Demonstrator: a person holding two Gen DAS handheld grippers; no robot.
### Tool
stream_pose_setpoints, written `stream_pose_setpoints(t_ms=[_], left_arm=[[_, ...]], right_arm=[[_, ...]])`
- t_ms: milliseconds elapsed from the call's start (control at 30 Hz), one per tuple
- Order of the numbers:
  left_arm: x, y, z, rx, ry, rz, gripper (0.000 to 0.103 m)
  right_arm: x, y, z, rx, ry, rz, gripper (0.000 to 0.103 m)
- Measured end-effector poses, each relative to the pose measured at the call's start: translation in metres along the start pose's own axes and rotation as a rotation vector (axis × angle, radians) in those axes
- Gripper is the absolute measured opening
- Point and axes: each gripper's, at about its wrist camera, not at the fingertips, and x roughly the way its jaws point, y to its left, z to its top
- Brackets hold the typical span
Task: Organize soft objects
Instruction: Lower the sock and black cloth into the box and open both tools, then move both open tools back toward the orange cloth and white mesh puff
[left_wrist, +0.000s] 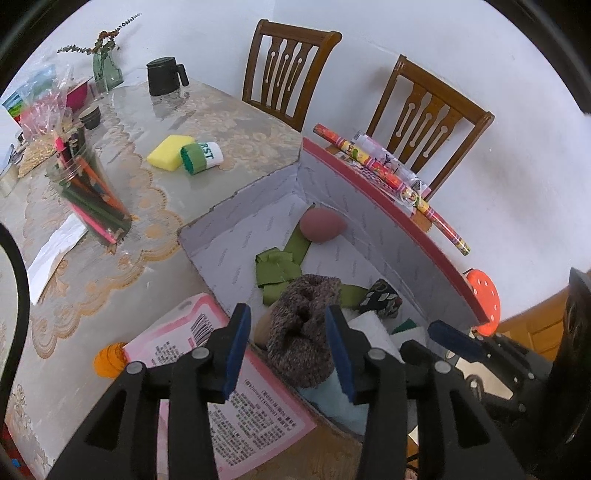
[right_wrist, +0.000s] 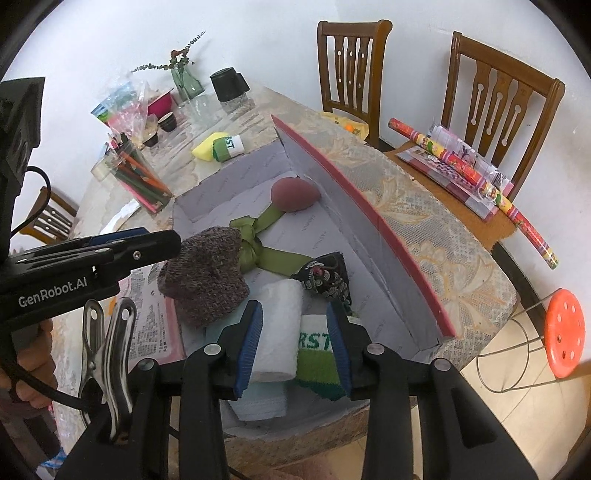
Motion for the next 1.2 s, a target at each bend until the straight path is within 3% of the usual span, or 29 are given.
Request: stream_pose_setpoints(t_ms=[400, 867, 1200], left_arm=[[-0.026, 0.025, -0.017, -0.022, -0.021, 0.028, 0.044], [-0.058, 0.091, -0.047, -0.066, -0.039, 0.054, 0.044], [-0.055, 0.13, -0.063, -0.09, -0.016, 0.059, 0.044]], right_arm=[[-0.008, 0.01, -0.007, 0.042, -0.032, -0.025, 0.041], [-0.027, 0.041, -0.031, 0.078, -0.046, -0.068, 0.042], [-0.038, 0.067, -0.049, 0.092, -0.05, -0.082, 0.042]])
